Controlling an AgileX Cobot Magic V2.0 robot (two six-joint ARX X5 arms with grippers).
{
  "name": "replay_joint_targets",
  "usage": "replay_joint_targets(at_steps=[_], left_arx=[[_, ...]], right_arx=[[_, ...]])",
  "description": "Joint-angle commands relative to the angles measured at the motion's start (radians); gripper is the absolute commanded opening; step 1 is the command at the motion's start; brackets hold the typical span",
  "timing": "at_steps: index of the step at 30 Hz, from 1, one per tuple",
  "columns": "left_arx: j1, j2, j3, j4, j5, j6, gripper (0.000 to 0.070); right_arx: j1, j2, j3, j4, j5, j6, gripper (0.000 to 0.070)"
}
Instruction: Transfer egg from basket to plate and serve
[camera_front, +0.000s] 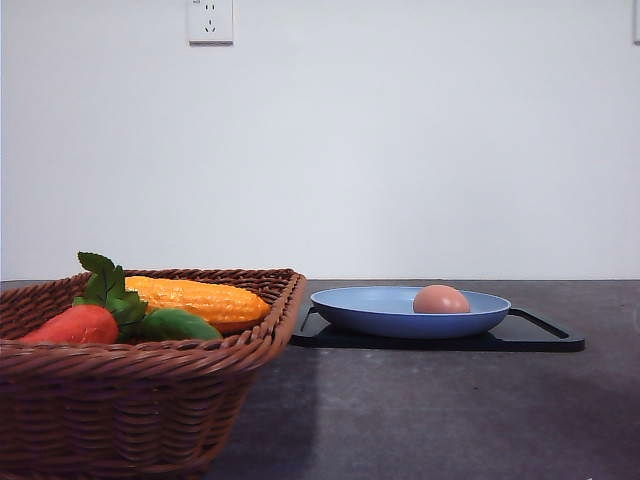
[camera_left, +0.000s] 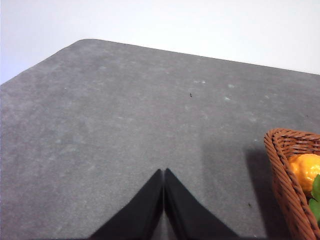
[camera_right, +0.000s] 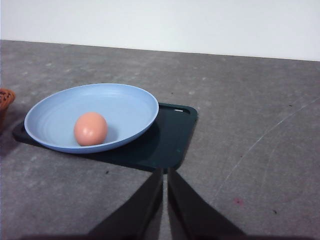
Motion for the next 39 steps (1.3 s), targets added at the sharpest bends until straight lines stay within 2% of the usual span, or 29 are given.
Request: replay_joint_targets(at_steps=[1, 3, 39], left_arx=[[0.0, -0.002, -0.023, -0.016, 0.0, -0.002, 0.0], [0.0, -0.002, -0.023, -0.016, 0.0, -0.002, 0.0], [0.0, -0.002, -0.023, -0.016, 0.0, -0.002, 0.0]], right_arx=[[-0.001, -0.002, -0.006, -0.008, -0.005, 0.032, 0.0], [-0.001, -0.002, -0.006, -0.007, -0.004, 0.049, 0.0], [-0.001, -0.002, -0.006, -0.004, 0.001, 0.049, 0.0]])
